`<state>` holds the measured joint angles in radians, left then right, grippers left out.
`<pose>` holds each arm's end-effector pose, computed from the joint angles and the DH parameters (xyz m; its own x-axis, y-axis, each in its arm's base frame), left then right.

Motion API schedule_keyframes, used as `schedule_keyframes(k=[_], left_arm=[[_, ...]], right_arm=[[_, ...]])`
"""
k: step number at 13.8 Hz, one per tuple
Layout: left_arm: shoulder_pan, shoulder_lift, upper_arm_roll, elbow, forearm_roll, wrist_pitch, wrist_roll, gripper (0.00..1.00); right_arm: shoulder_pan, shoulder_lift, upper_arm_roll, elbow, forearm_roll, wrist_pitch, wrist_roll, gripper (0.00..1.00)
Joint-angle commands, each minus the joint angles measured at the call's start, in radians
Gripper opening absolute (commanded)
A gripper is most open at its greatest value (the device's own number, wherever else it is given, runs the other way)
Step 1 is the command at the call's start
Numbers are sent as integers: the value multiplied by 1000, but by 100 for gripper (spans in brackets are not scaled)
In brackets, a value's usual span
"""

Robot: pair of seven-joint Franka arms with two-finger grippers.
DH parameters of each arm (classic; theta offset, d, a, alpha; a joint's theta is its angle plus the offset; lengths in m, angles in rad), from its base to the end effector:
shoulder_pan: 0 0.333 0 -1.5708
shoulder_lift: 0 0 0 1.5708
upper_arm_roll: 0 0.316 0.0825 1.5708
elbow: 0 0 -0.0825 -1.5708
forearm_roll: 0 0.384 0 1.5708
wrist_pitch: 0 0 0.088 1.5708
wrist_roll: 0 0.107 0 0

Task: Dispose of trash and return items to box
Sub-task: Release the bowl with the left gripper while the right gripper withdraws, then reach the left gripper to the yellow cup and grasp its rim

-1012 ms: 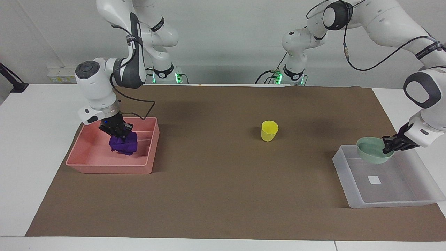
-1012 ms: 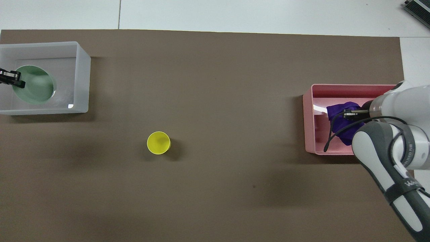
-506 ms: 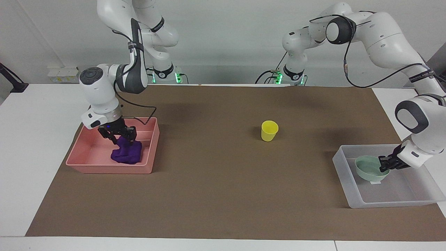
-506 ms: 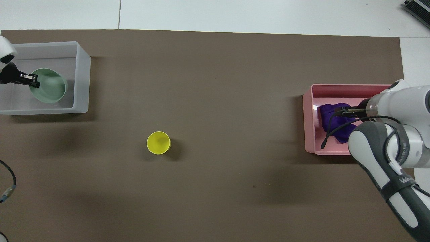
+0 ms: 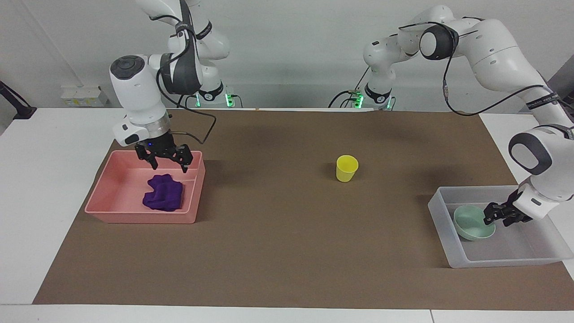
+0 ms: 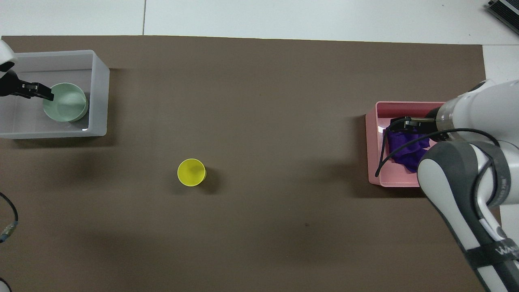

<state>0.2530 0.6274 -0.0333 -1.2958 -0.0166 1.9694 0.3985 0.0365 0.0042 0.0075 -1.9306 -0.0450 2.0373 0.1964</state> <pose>0.7154 0.1644 0.3827 0.9848 -0.1645 0.0563 -0.1655 -0.9861 0.0144 0.5701 0.0226 0.4917 0.9853 -0.1319 0.1081 -0.1349 -0.9906 0.0213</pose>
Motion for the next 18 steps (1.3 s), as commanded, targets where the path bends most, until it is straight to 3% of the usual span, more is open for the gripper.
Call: schedule_keyframes(k=[1, 5, 8, 10, 12, 13, 15, 18], left_arm=[[-30, -121, -7, -7, 0, -168, 0, 100], [-150, -235, -10, -29, -34, -399, -50, 100], [-298, -317, -13, -123, -72, -483, -272, 100], [-414, -412, -11, -279, -75, -433, -361, 100], [-466, -484, -14, -458, -94, -319, -368, 100], [-474, -512, -13, -556, -164, -246, -368, 100], [-514, -544, -13, -701, -201, -106, -368, 100], [-574, -545, -13, -813, -214, 47, -368, 100]], right_arm=[[-15, -38, 3, 103, -1, -144, 11, 100], [-23, -78, 0, 214, 23, -301, 3, 100], [-32, -92, -17, 286, 49, -412, -43, 100], [-33, -84, -43, 375, 56, -498, -75, 100], [-35, -87, -46, 374, 53, -532, -100, 100], [-36, -96, -46, 348, 51, -526, -103, 100], [-27, -128, -44, 285, 39, -494, -104, 100], [-30, -141, -44, 260, 39, -483, -120, 100]])
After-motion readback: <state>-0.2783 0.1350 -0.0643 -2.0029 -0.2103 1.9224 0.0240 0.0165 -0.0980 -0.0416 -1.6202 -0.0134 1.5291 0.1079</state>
